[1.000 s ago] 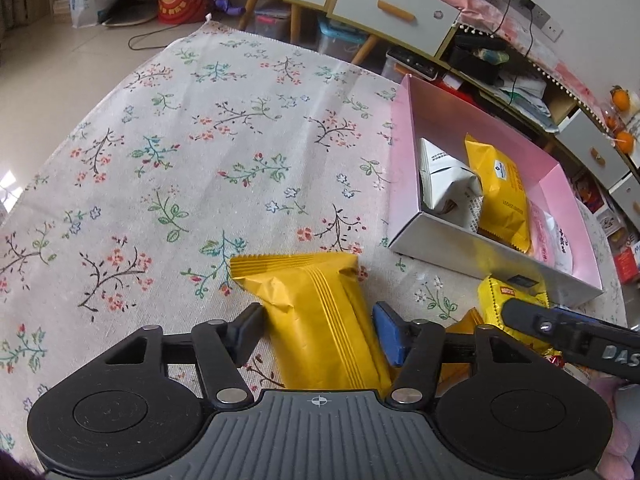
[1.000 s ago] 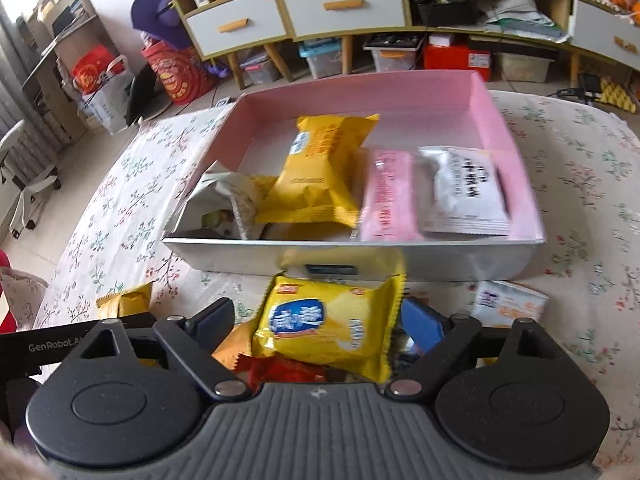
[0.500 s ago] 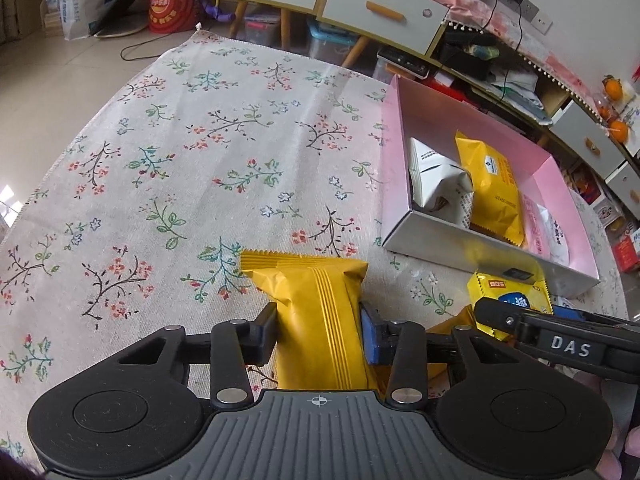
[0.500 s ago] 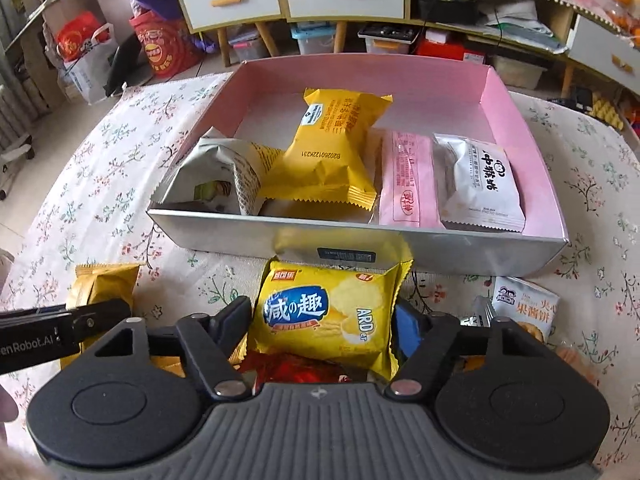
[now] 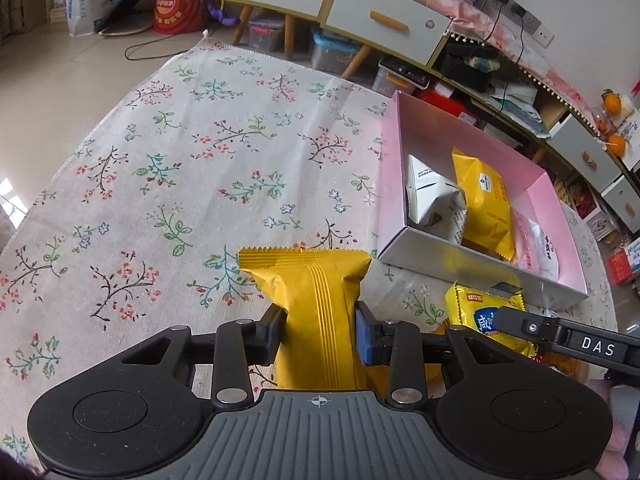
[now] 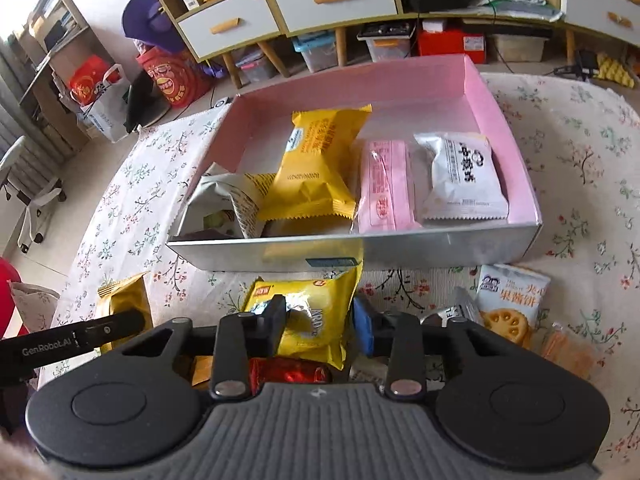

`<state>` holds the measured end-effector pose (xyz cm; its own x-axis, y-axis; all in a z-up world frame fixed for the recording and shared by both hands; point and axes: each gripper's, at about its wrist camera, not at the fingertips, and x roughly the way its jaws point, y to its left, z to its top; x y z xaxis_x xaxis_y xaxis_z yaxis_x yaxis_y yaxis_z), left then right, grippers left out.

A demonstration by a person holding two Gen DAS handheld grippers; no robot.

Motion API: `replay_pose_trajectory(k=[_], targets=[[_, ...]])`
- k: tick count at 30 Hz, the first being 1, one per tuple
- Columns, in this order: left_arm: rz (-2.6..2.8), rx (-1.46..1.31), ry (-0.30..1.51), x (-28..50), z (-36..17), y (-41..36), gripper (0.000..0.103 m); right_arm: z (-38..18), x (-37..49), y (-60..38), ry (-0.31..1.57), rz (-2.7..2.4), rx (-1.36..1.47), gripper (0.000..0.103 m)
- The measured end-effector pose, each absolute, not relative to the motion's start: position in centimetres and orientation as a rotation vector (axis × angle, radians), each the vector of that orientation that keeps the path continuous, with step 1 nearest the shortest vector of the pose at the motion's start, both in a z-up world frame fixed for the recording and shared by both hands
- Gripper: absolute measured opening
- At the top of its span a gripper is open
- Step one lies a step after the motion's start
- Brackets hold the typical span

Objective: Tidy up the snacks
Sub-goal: 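Carry both snacks into the pink box and open both tools to release them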

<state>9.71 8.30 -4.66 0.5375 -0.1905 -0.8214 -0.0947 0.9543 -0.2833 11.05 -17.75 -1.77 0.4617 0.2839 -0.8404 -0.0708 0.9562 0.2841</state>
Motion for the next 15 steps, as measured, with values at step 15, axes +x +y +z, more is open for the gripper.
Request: replay_pose_trajectory(k=[15], targets=[[-0.063, -0.243, 1.076, 9.8, -6.1, 8.4, 0.055, -2.7, 11.2, -12.0, 1.044, 0.199, -0.001, 0.077]])
